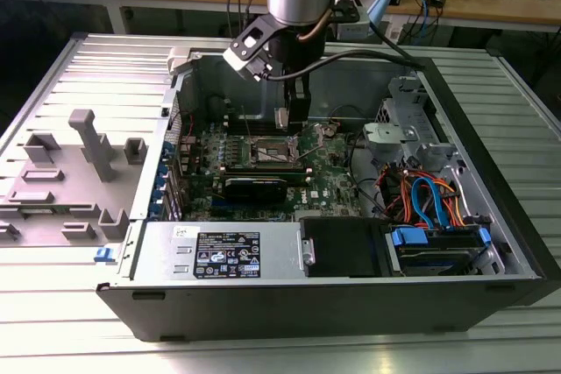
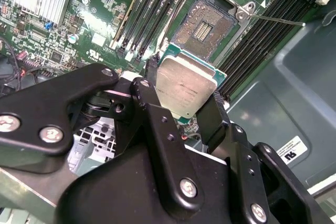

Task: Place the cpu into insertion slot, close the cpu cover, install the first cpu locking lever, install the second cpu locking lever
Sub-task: 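Place the cpu into insertion slot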

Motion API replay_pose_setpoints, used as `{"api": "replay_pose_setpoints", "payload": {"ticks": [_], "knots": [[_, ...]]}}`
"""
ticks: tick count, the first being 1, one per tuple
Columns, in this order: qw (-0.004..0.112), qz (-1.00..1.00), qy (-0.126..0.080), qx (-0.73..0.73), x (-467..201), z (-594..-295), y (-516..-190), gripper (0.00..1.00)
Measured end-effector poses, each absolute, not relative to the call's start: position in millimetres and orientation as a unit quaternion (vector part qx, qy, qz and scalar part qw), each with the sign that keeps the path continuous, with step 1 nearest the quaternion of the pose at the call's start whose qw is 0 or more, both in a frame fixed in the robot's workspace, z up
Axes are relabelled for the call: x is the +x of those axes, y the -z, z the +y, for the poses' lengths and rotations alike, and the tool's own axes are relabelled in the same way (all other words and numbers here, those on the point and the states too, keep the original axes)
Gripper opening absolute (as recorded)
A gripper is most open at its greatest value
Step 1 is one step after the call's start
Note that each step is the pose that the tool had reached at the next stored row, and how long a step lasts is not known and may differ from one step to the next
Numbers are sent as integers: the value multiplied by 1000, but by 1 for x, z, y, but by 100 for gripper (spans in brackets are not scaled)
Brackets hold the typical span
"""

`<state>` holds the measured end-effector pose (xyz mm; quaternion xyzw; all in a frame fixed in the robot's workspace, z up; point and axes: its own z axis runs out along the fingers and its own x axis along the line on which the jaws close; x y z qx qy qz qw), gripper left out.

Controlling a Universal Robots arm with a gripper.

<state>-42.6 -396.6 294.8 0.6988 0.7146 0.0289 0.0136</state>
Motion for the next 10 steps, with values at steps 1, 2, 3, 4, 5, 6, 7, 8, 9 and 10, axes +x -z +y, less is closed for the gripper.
{"api": "replay_pose_setpoints", "payload": {"ticks": [1,2,3,4,5,6,7,8,9,10], "knots": [[14,715,-29,699,-43,-397,-295,54],[14,715,-29,699,-43,-397,-295,54],[14,715,-29,699,-43,-397,-294,54],[14,715,-29,699,-43,-397,-294,54],[14,715,-29,699,-43,-397,-294,54],[14,715,-29,699,-43,-397,-292,54],[14,715,-29,699,-43,-397,-292,54],[14,715,-29,699,-43,-397,-292,54],[14,715,-29,699,-42,-397,-292,54],[15,715,-28,699,-42,-397,-292,54]]}}
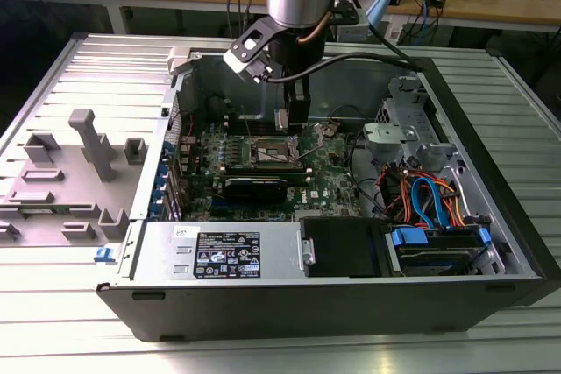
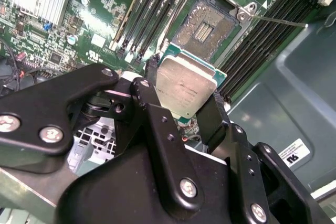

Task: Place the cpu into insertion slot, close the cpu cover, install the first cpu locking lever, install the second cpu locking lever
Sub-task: 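Place the cpu into insertion slot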

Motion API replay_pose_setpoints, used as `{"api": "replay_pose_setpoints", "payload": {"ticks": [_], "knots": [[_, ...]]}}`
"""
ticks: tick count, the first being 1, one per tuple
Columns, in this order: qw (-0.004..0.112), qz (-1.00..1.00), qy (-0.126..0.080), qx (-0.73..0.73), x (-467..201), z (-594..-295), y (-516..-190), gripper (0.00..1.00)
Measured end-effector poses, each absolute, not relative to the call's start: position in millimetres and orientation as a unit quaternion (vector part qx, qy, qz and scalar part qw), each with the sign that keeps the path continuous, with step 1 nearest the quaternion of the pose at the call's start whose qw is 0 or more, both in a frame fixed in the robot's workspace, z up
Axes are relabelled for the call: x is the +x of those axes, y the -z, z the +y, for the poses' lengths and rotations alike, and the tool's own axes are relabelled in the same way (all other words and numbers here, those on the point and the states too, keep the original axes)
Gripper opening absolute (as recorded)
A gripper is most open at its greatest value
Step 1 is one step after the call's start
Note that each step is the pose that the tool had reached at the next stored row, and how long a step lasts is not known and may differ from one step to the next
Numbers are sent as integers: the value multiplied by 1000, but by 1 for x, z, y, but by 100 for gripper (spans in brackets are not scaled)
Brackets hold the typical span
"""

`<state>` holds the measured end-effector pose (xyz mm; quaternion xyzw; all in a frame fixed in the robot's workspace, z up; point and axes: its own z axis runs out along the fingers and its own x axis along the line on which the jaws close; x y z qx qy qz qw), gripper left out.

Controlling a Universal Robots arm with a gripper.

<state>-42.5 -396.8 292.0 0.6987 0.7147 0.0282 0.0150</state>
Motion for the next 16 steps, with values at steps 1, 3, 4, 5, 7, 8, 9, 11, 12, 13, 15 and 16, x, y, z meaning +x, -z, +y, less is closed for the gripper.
{"api": "replay_pose_setpoints", "payload": {"ticks": [1,3,4,5,7,8,9,11,12,13,15,16], "knots": [[15,715,-28,699,-43,-397,-292,54],[15,714,-28,699,-43,-397,-292,54],[16,713,-28,700,-43,-397,-292,54],[16,713,-28,701,-43,-397,-292,54],[16,712,-28,701,-43,-397,-291,54],[17,712,-27,701,-47,-396,-289,54],[19,712,-26,701,-50,-394,-287,54],[19,713,-26,701,-52,-393,-284,54],[19,713,-26,701,-52,-393,-282,54],[19,713,-26,701,-52,-393,-281,54],[19,713,-27,701,-52,-392,-278,54],[19,713,-27,701,-52,-392,-278,54]]}}
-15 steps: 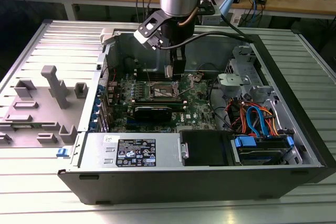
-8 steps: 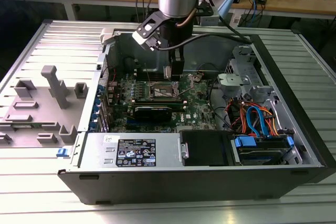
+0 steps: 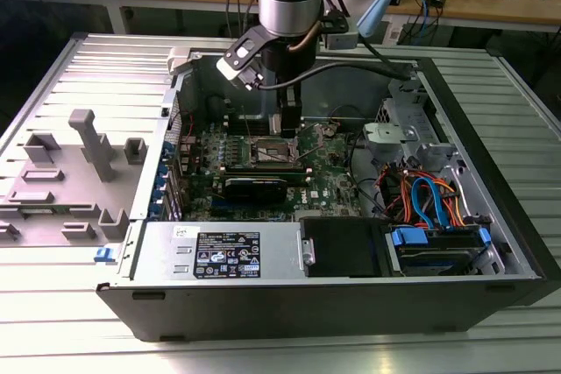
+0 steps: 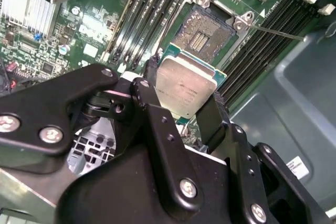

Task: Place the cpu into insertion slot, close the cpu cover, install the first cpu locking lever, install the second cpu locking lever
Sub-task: 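Place the cpu into insertion slot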

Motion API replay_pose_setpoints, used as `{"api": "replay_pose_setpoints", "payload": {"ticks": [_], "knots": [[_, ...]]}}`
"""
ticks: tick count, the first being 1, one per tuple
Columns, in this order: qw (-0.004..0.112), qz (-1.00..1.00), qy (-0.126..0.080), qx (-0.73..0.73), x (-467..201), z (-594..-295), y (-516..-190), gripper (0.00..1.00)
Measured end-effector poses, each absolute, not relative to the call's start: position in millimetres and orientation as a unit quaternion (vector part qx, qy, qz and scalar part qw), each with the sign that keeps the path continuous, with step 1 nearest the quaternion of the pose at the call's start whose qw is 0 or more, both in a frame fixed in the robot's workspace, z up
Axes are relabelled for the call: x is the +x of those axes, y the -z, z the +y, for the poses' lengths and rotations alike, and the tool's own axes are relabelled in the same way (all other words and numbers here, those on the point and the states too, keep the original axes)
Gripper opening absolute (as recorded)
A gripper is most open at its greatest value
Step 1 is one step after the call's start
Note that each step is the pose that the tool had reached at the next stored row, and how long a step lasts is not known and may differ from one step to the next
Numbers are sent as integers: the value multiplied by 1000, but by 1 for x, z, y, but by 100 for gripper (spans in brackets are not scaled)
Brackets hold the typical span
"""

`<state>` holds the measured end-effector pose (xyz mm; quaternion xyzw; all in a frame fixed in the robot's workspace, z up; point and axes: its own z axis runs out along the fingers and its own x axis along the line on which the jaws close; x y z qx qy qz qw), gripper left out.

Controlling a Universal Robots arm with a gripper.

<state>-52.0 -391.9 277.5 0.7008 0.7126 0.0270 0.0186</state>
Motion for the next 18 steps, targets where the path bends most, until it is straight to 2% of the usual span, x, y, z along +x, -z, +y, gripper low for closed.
{"api": "replay_pose_setpoints", "payload": {"ticks": [7,18], "knots": [[19,713,-27,701,-52,-387,-262,54],[19,713,-27,701,-52,-386,-261,54]]}}
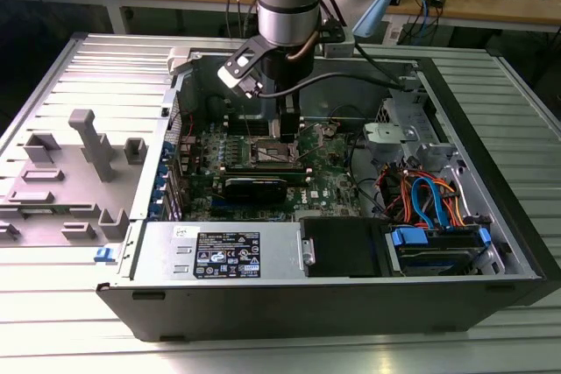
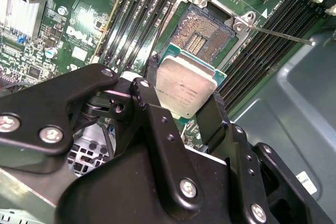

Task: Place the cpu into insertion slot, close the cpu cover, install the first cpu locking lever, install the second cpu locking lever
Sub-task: 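Place the cpu into insertion slot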

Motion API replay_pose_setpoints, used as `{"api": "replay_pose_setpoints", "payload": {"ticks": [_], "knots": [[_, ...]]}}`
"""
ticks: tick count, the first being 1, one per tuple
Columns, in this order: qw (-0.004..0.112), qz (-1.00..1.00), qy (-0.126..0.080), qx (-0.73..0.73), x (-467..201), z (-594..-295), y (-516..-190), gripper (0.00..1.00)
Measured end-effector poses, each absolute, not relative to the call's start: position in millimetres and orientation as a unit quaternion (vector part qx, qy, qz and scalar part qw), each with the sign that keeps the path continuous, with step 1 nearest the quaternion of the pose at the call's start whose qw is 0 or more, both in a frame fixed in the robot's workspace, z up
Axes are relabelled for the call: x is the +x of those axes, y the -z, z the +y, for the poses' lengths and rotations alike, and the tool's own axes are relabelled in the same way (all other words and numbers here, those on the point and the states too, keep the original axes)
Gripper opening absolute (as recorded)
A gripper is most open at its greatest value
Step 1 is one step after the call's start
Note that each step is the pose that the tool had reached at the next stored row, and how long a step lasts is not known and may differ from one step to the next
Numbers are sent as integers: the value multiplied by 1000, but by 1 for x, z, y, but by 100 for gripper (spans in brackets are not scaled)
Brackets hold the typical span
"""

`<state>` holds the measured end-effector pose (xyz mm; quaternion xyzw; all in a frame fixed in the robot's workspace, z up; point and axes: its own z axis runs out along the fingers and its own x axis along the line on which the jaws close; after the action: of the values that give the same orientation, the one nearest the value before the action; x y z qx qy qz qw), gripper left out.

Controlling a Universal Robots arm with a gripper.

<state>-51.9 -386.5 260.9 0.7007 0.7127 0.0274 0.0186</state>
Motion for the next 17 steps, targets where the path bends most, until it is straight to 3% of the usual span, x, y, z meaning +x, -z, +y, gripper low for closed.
{"api": "replay_pose_setpoints", "payload": {"ticks": [9,17], "knots": [[20,713,-27,701,-60,-381,-247,54],[28,713,-35,700,-71,-381,-239,54]]}}
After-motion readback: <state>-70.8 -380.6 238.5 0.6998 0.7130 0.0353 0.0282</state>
